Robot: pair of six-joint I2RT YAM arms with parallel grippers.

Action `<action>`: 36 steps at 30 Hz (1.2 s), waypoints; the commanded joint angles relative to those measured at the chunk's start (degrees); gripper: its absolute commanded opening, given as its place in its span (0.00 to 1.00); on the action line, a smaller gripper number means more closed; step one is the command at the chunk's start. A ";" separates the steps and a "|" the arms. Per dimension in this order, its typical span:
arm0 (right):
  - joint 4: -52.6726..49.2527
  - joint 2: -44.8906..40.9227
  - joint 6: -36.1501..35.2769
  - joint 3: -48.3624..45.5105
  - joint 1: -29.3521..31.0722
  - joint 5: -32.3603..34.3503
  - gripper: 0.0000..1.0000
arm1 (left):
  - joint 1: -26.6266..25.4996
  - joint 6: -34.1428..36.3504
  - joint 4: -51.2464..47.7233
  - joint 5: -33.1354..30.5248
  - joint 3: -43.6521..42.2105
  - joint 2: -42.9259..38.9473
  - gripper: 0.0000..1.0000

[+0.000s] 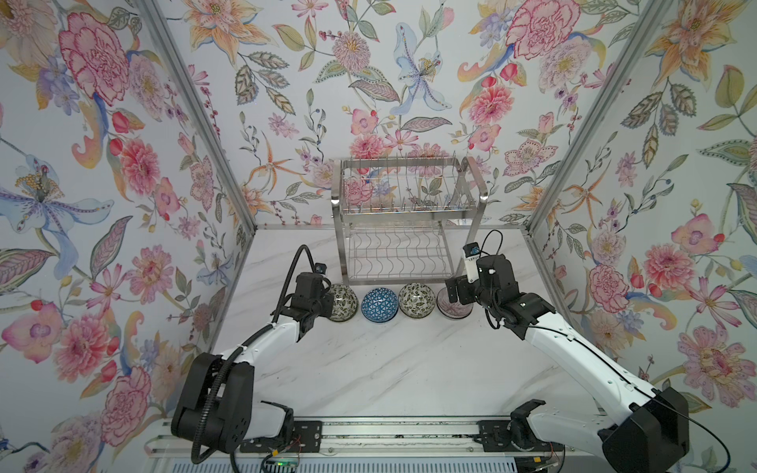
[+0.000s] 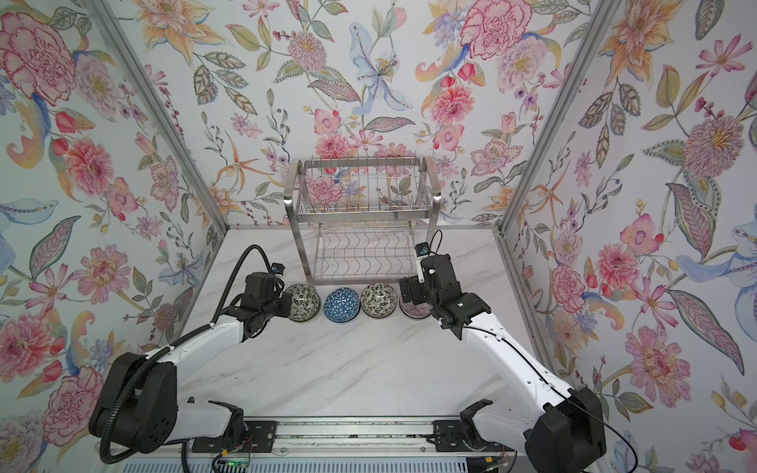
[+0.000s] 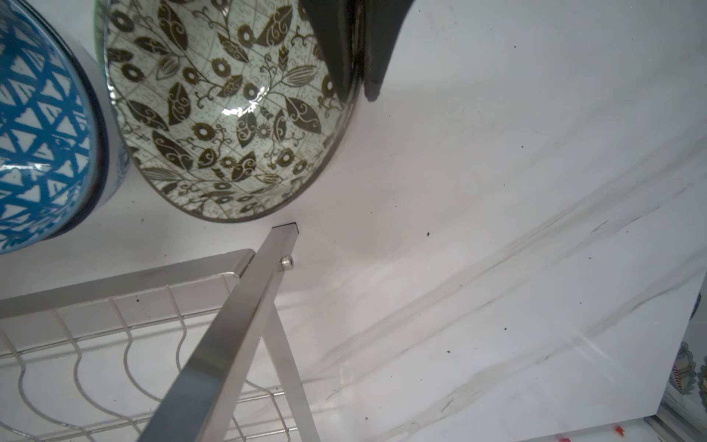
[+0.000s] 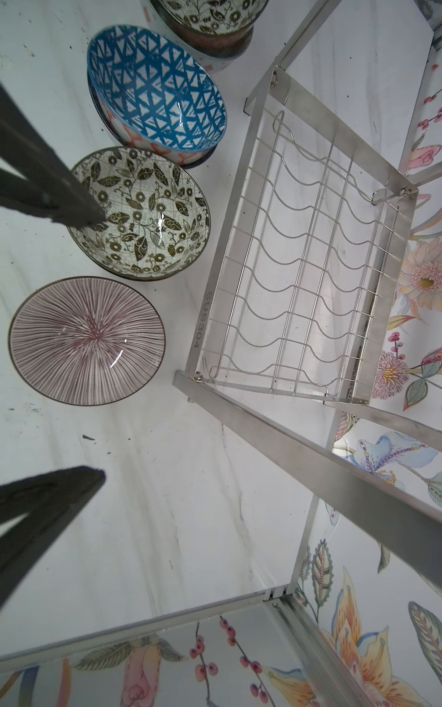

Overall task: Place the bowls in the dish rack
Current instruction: 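Grasp rim of pink-exterior leaf bowl with left gripper while right gripper hovers nearby, then lift the bowl with left gripper toward right gripper while right gripper approaches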

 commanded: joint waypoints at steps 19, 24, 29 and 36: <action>-0.53 -1.58 5.18 0.83 2.54 -3.68 0.99 | -2.86 -2.69 1.67 3.17 1.55 -12.09 0.00; 1.38 -0.39 9.17 1.75 7.33 -3.92 0.99 | -7.77 -6.15 6.11 3.16 0.70 -12.87 0.00; 6.94 0.70 14.44 0.53 12.48 -5.72 0.99 | -13.54 -11.24 13.96 2.56 -1.88 -10.61 0.00; 15.15 4.21 21.31 -2.45 15.37 -6.53 0.99 | -18.31 -15.28 22.37 3.10 -2.09 -5.30 0.00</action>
